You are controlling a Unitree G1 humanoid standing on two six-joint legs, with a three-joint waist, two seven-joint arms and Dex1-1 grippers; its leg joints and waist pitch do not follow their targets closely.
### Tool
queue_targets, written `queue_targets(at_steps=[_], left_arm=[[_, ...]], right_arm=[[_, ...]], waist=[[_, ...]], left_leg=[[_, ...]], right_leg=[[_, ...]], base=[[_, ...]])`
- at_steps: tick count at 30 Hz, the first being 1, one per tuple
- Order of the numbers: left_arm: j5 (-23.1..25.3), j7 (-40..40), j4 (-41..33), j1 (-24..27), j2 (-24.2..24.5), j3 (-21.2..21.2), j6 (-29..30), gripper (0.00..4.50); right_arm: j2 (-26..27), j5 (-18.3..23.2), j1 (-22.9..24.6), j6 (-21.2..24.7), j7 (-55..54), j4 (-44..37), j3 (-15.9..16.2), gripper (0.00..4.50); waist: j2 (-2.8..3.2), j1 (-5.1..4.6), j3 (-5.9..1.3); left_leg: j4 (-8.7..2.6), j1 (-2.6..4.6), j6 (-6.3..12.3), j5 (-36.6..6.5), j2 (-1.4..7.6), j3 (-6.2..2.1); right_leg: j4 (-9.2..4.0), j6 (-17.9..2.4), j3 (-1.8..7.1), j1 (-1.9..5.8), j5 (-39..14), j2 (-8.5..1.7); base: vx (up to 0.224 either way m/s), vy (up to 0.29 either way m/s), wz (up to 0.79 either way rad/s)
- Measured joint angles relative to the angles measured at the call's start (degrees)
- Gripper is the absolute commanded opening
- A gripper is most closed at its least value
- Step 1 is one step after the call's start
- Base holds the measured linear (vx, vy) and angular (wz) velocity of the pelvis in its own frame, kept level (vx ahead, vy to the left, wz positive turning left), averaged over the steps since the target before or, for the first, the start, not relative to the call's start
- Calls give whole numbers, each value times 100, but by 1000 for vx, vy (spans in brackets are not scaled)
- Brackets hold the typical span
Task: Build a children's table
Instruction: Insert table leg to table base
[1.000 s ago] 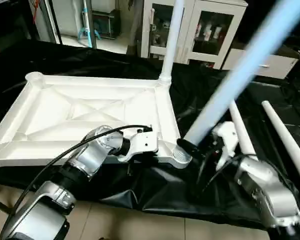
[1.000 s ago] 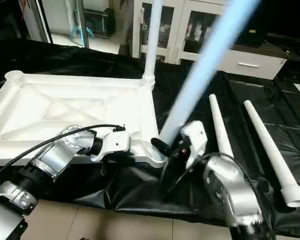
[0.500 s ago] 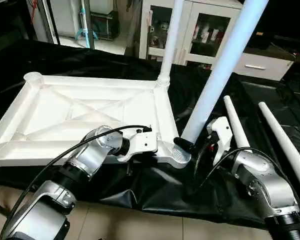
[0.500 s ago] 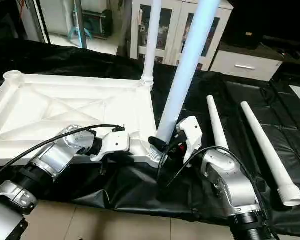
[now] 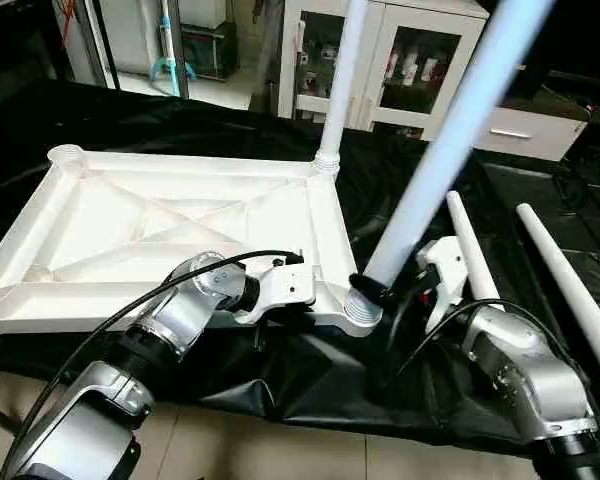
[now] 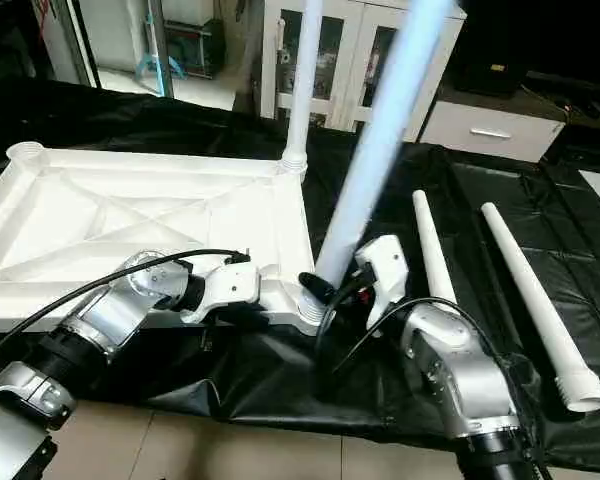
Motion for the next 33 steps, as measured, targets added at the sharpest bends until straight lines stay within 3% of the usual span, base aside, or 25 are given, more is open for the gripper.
queue_targets(at_steps=[13,19,33], left_arm=[[-22,23,-31,0,-33,-15,-7,0],[-25,23,25,-13,-64,-32,-47,0],[-20,51,198,-79,-81,-42,-86,0]], right_arm=[[-478,37,-279,48,673,236,151,185],[-689,-229,-282,-157,782,160,430,185],[-608,-416,-422,-298,658,354,588,185]], waist=[[36,32,2],[53,47,-7],[43,7,-12]], left_leg=[[-7,-4,0,0,-4,2],[-9,-2,0,0,-4,2],[-8,6,1,0,-4,1]], right_leg=[[5,-2,2,0,1,-3],[5,-2,1,8,1,-3],[-14,0,1,25,0,-3]], base=[[0,0,0],[0,0,0],[0,0,0]])
